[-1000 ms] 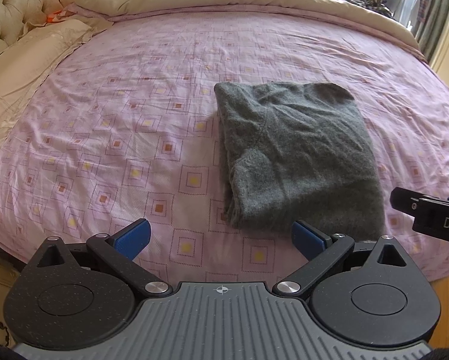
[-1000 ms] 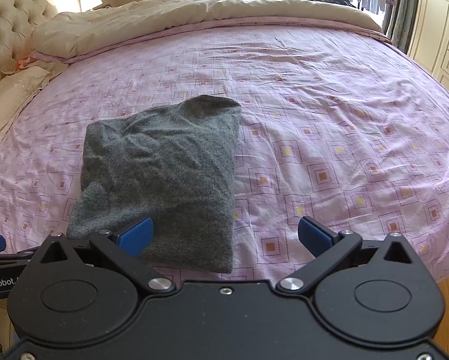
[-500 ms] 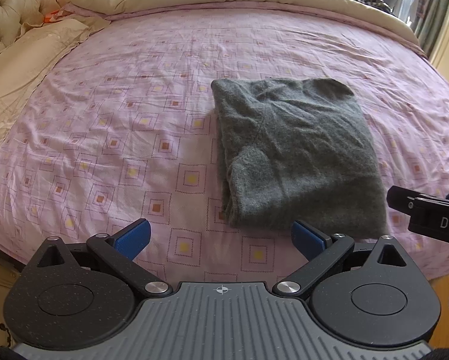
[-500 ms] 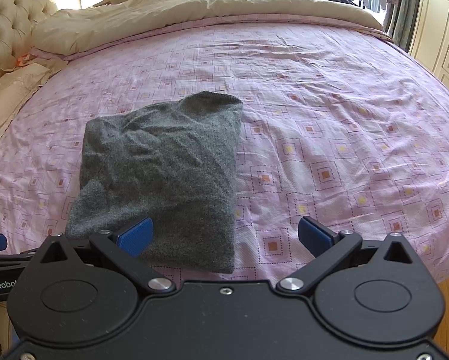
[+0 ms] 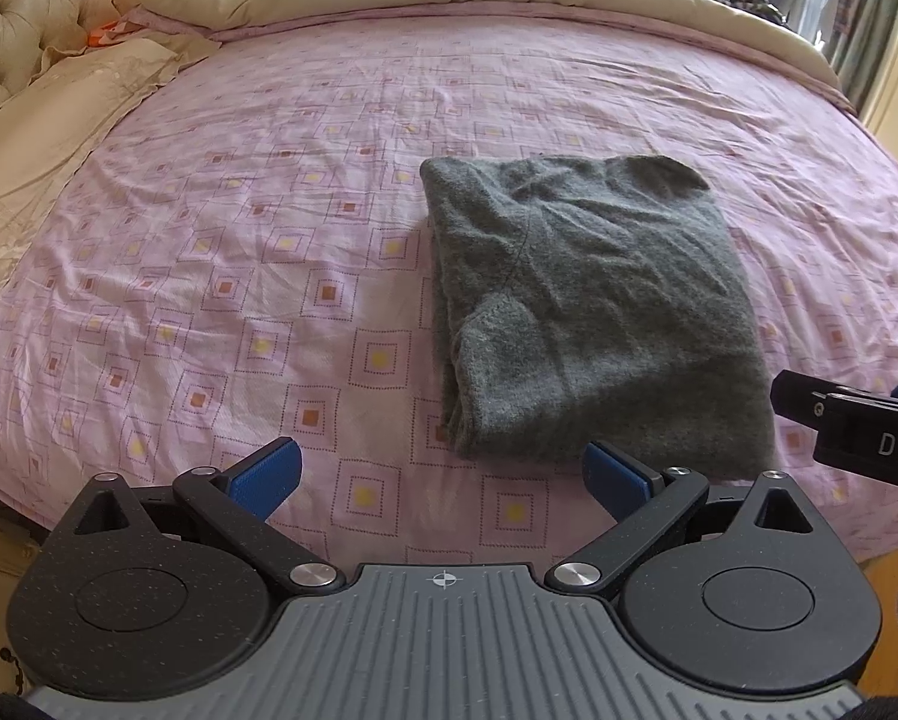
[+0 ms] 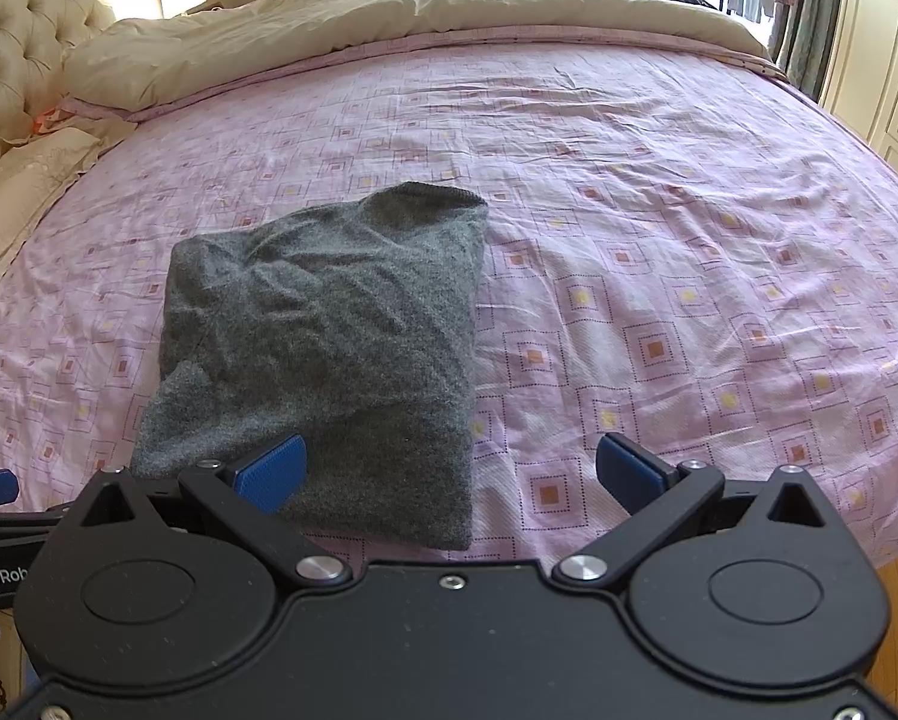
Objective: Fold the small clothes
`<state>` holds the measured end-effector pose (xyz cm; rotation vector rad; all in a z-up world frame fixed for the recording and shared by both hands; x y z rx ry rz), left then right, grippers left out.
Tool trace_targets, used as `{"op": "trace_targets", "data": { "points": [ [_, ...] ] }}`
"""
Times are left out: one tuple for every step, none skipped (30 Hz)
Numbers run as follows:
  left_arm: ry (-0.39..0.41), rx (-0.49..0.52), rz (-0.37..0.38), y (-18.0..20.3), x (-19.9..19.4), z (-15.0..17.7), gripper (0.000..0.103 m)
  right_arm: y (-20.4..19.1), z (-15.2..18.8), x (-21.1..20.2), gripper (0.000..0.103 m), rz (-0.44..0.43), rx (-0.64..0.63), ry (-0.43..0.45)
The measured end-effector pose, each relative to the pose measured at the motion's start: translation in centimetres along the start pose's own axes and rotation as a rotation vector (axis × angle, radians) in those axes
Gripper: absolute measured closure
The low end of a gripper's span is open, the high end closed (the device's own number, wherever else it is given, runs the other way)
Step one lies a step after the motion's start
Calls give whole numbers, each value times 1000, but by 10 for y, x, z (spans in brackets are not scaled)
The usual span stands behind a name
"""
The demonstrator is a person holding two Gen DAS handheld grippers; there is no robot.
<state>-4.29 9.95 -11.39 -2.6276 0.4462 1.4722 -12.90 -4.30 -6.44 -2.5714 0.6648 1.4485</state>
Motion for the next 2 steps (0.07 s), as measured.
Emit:
{"op": "trace_targets", "data": {
  "points": [
    [-1,1,-1,0,1,0,2,-1,0,1,1,0,-1,-2],
    [-2,1,0,0,1,0,2,-1,0,1,1,-1,-2,-3]
  ]
}}
Point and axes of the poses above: each gripper's, at about its wrist camera, not at the fingertips, and x roughly the way its jaws point, y to its right, z to its underside, the point moved 1 cm from there along x, roughly the way its jaws point, and after that the axes turned 6 degrees about z, right-handed, at the moved point
